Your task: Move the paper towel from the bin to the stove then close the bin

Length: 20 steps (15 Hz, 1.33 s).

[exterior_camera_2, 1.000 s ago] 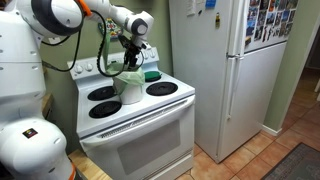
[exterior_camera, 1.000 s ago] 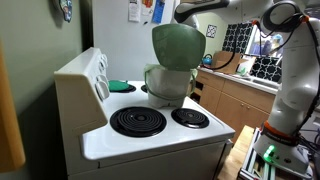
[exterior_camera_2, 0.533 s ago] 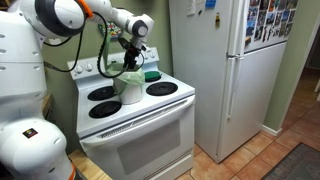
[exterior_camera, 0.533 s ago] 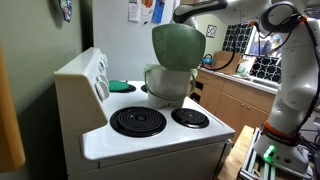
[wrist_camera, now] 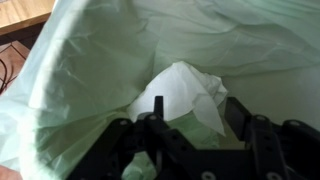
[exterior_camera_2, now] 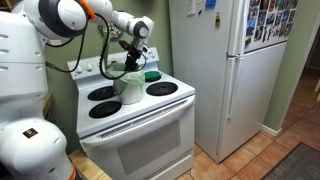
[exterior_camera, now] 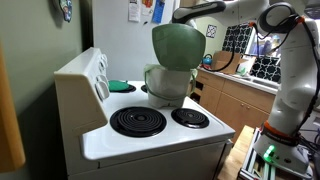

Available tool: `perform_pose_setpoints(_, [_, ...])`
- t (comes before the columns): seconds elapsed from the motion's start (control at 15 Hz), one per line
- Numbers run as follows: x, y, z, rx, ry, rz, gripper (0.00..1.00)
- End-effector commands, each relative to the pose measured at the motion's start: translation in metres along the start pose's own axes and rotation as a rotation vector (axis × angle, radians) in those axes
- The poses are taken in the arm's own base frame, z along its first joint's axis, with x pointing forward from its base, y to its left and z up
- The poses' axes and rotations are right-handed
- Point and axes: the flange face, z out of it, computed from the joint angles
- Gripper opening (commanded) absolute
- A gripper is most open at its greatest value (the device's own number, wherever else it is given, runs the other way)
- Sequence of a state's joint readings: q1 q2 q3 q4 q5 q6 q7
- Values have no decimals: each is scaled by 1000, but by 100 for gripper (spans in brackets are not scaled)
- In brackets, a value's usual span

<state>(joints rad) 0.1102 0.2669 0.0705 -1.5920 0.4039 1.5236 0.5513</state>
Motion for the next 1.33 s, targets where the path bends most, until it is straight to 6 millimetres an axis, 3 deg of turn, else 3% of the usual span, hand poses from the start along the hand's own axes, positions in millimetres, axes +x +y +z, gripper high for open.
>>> perform_pose_setpoints(0.0, [6, 0, 0, -40, 10, 2, 32])
perform_pose_setpoints(0.33, [11, -6, -3, -31, 21, -10, 0])
perform_pose_setpoints(0.53, [8, -8, -13, -5, 47, -15, 0])
perform_pose_setpoints(0.73, [-9, -7, -39, 34, 97, -31, 0])
perform_pose_setpoints(1.0, [-49, 0, -85, 94, 195, -63, 0])
perform_pose_setpoints(1.27, [-92, 20, -133, 192, 349, -50, 0])
